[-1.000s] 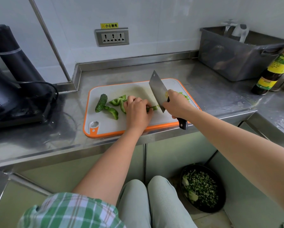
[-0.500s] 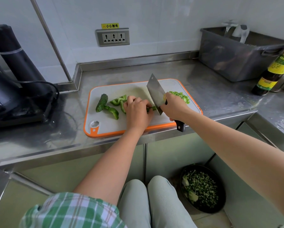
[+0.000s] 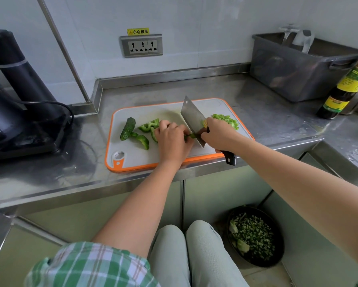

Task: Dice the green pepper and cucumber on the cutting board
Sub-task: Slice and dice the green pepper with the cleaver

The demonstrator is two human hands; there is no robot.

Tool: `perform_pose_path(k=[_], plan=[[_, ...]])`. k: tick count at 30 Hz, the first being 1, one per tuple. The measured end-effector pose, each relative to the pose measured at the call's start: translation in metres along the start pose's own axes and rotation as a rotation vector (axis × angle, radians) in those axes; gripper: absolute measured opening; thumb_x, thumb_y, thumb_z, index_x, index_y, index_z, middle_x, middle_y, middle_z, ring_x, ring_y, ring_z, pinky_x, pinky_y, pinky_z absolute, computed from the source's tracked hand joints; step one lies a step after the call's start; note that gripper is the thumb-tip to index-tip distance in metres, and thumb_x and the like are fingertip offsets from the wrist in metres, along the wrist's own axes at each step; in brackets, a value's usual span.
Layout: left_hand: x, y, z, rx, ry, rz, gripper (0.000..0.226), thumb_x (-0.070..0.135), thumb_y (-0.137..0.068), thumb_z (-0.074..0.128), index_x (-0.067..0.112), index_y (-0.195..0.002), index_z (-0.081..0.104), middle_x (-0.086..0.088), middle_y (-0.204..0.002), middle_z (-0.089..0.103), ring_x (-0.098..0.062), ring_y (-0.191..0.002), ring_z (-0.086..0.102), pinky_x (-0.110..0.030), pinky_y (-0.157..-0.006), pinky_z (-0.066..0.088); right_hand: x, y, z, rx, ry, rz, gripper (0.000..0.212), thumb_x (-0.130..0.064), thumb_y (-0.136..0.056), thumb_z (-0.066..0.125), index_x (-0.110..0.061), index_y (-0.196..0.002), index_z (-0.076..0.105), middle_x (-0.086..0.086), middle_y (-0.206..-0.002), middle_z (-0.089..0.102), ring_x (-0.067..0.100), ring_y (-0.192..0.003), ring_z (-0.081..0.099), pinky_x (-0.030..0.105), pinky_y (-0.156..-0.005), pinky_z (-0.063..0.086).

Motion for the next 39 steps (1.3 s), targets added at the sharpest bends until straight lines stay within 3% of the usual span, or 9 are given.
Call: perform_pose_path(k=[6,11,17,25,31,39], plan=[[0.000,0.000,0.000,0.005,-0.001,0.013,0.008,0.031,-0.077,0.066,0.027,-0.081,0.071,0.004,-0.080,0.067,-0.027,-0.100,0.044,-0.032,-0.072,0.019,0.006,-0.001,0.003,0.097,-0.113,0.039,0.006,-0.008,-0.091,0.045,-0.006,-0.094,0.040,0.007,-0.073,0.045,0.026,-0.049,0.052,0.042,-0.052,0.054],[0.001,0.000,0.000,0.004,-0.017,-0.002,0.010,0.027,-0.076,0.064,0.025,-0.081,0.072,0.004,-0.079,0.066,-0.026,-0.099,0.043,-0.033,-0.072,0.020,0.000,0.004,-0.006,-0.001,-0.044,0.019,0.003,-0.007,-0.091,0.043,-0.006,-0.092,0.040,0.006,-0.073,0.046,0.020,-0.044,0.053,0.023,-0.037,0.036],[0.000,0.000,0.000,0.004,-0.010,-0.008,0.009,0.027,-0.076,0.065,0.026,-0.080,0.073,0.004,-0.077,0.065,-0.026,-0.098,0.044,-0.034,-0.073,0.022,-0.002,0.005,-0.004,-0.041,0.006,-0.002,0.003,-0.008,-0.092,0.043,-0.006,-0.093,0.040,0.007,-0.074,0.047,0.019,-0.043,0.051,0.023,-0.037,0.035],[0.000,0.000,-0.001,0.025,0.041,-0.003,0.004,0.026,-0.077,0.068,0.026,-0.079,0.072,0.006,-0.077,0.068,-0.026,-0.098,0.043,-0.032,-0.074,0.019,0.001,-0.002,0.001,0.088,-0.066,0.028,0.005,-0.008,-0.091,0.042,-0.006,-0.095,0.040,0.007,-0.074,0.047,0.025,-0.046,0.054,0.028,-0.040,0.041],[-0.002,-0.001,0.002,0.013,0.029,-0.011,0.007,0.026,-0.079,0.066,0.026,-0.081,0.073,0.010,-0.076,0.068,-0.023,-0.096,0.041,-0.031,-0.073,0.016,-0.004,0.004,-0.006,-0.020,0.015,0.001,0.004,-0.005,-0.089,0.043,-0.006,-0.089,0.039,0.007,-0.070,0.048,0.022,-0.044,0.053,0.023,-0.038,0.035],[-0.002,-0.001,0.002,0.015,0.053,0.000,0.008,0.025,-0.078,0.069,0.028,-0.083,0.075,0.007,-0.075,0.067,-0.025,-0.096,0.042,-0.031,-0.074,0.018,-0.004,-0.002,0.000,-0.006,0.044,0.012,0.005,-0.009,-0.092,0.044,-0.007,-0.093,0.039,0.006,-0.073,0.047,0.020,-0.045,0.053,0.025,-0.039,0.036]])
Point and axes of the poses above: each hand's wrist, its own y-axis away from the middle knuckle, its own z-axis out of the palm, x = y × z, the point moved 3 cm from there along -y, towards the middle knuckle
